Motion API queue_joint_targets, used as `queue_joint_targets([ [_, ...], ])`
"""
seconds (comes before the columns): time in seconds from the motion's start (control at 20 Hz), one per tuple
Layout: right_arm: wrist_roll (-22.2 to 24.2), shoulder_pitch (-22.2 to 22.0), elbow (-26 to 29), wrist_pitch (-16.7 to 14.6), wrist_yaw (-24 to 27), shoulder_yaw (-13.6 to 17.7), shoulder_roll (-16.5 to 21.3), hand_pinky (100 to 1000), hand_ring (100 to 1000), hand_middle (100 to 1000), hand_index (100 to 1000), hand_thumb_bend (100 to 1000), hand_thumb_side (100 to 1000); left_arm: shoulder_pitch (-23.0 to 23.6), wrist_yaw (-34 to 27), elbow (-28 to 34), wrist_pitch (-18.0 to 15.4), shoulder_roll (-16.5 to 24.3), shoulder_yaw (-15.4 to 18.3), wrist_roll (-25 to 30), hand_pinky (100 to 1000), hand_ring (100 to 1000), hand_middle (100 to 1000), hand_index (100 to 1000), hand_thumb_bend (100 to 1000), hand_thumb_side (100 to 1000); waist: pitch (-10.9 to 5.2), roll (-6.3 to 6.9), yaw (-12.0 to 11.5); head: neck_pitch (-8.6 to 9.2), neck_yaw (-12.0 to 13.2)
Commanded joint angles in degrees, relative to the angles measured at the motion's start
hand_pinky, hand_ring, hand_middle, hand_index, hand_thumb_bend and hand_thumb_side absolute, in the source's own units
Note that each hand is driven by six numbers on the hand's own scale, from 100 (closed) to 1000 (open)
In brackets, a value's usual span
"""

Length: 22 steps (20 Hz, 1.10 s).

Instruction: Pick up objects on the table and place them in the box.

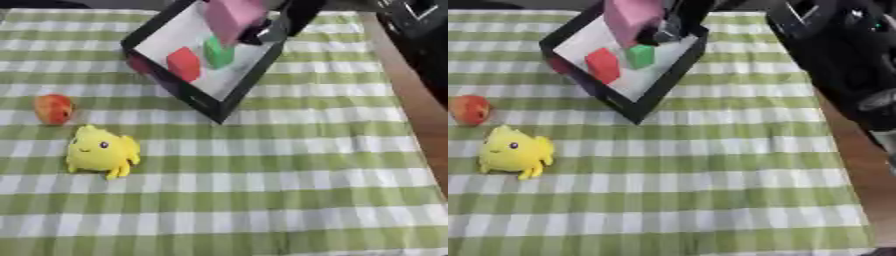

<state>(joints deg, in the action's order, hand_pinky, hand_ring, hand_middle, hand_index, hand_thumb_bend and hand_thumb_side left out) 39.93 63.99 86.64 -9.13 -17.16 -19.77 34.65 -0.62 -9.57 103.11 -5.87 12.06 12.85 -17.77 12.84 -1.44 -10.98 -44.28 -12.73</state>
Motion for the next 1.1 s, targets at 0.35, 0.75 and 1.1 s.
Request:
queue_joint_targets([
  [0.35, 2.02, 10.51, -14.54, 7.47, -8.92, 1.41, -9.84, 755, 615, 574, 675, 301, 100, -0.98, -0.18, 0.87, -0.14, 1.2, 0.03, 0.31, 909, 639, 746, 839, 264, 710, -0.64, -0.35, -1.38, 0.16, -2.1],
  [0.75, -6.2, 14.96, -44.35, -8.46, -25.41, 7.48, -17.99, 775, 633, 591, 692, 315, 100, -1.43, -0.39, 0.82, -0.12, 1.13, -0.26, 0.59, 909, 639, 746, 839, 265, 710, 0.01, -0.29, -2.14, 0.16, -3.39],
  [1.1, -14.01, 15.57, -55.27, -17.12, -35.13, 11.62, -20.64, 777, 634, 593, 692, 316, 100, -1.57, -0.47, 0.8, -0.14, 1.05, -0.27, 0.64, 909, 638, 745, 839, 266, 709, 0.31, -0.27, -2.43, 0.16, -3.7],
])
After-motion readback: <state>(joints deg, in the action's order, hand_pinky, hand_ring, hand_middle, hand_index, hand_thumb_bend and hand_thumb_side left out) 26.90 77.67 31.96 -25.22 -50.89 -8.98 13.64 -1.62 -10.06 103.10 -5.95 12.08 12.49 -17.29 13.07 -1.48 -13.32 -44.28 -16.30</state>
